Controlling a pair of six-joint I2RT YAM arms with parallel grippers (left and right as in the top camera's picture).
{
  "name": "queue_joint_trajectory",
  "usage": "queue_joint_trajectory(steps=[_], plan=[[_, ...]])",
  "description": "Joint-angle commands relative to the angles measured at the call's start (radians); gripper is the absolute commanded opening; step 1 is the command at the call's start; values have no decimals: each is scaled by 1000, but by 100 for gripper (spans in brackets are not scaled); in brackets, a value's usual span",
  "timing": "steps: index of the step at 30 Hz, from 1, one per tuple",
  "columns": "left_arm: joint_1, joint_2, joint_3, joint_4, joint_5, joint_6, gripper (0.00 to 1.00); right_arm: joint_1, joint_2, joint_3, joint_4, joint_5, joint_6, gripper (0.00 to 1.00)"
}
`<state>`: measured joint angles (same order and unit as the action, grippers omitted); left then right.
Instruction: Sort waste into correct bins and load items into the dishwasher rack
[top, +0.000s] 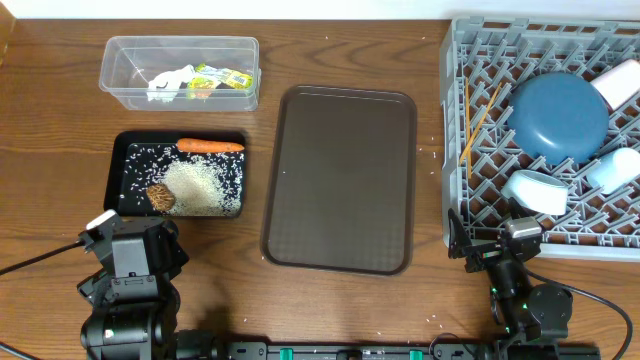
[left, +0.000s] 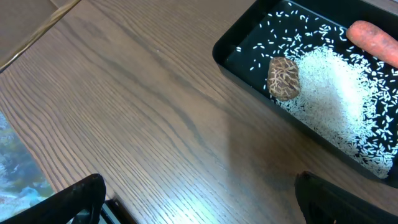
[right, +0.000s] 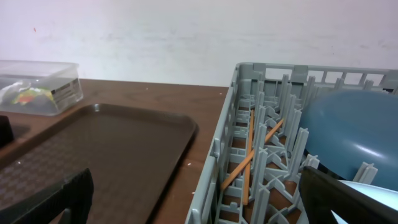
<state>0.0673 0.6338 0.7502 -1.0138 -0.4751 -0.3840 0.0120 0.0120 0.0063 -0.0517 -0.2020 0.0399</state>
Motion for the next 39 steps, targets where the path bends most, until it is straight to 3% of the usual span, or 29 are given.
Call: queue_joint_trajectory(steps=[1,28,39], plan=[[-1,0,1,-2,-12,13,98,-12,-7,-1,-5,11,-19,99],[-42,0,1,-2,-12,13,98,-12,-7,-1,-5,11,-19,99],[-72,-87,1,-2,-12,25,98,-12,-7,-1,-5,11,-19,99]])
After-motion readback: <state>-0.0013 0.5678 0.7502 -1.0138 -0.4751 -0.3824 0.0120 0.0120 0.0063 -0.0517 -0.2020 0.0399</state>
